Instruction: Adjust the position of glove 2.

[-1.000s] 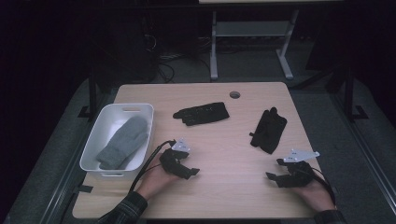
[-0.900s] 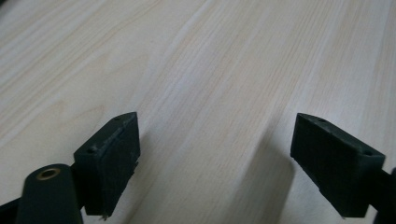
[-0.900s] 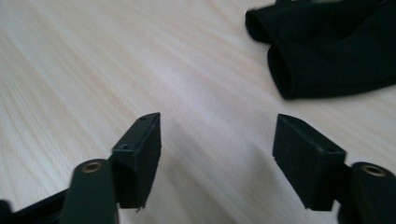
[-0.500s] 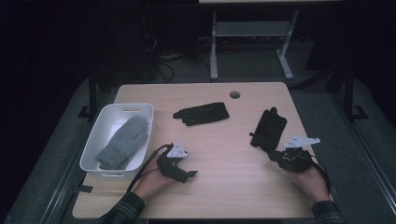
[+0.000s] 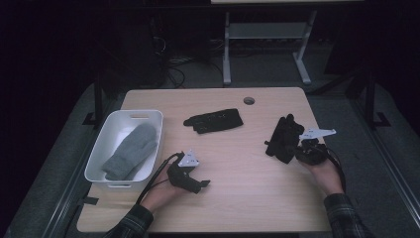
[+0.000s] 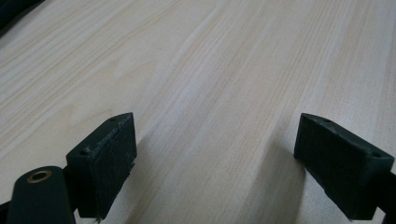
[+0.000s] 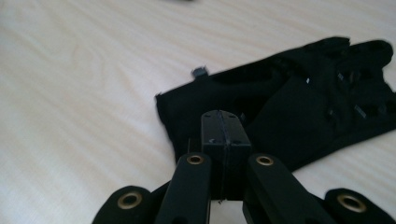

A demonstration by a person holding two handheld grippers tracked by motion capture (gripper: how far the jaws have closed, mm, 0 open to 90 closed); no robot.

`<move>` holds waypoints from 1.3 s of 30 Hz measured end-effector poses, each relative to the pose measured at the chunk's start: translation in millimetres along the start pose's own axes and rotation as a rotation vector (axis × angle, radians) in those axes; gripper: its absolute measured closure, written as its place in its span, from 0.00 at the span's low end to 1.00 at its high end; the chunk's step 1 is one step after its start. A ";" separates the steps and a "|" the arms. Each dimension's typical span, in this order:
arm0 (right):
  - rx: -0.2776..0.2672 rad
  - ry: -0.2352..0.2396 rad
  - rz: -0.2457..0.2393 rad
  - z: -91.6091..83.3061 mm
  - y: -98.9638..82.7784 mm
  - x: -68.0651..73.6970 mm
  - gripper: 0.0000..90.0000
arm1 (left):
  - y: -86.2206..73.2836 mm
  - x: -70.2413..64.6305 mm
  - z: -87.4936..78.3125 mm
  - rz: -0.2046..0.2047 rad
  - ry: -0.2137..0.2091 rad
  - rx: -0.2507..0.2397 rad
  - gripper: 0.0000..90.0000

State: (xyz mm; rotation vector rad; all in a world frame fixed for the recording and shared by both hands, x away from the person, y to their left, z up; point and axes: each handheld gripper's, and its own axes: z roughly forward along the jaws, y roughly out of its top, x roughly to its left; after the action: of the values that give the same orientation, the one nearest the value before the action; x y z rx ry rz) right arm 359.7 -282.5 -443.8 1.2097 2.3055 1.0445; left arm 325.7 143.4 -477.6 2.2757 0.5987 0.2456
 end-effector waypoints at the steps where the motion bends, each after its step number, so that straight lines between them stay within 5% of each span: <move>1: 0.000 0.007 0.007 2.1 1.4 -1.0 1.00 | 0.0 0.0 0.0 0.001 0.000 0.000 0.13; 16: 0.068 0.030 -0.023 28.9 -2.3 1.2 1.00 | -0.5 1.7 -0.4 0.012 -0.011 0.000 0.13; 29: 0.086 0.069 -0.043 26.4 -5.4 7.5 1.00 | -1.1 2.2 -0.9 0.010 -0.009 -0.002 0.13; 39: 0.121 0.122 -0.075 16.8 -11.3 29.1 1.00 | -1.4 2.4 -0.7 0.011 -0.008 -0.005 0.13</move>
State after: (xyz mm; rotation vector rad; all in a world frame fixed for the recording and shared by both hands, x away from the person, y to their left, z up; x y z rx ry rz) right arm 346.2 -255.4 -462.3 1.1224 2.5194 0.9906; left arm 327.0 145.8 -478.2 2.2748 0.5810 0.2426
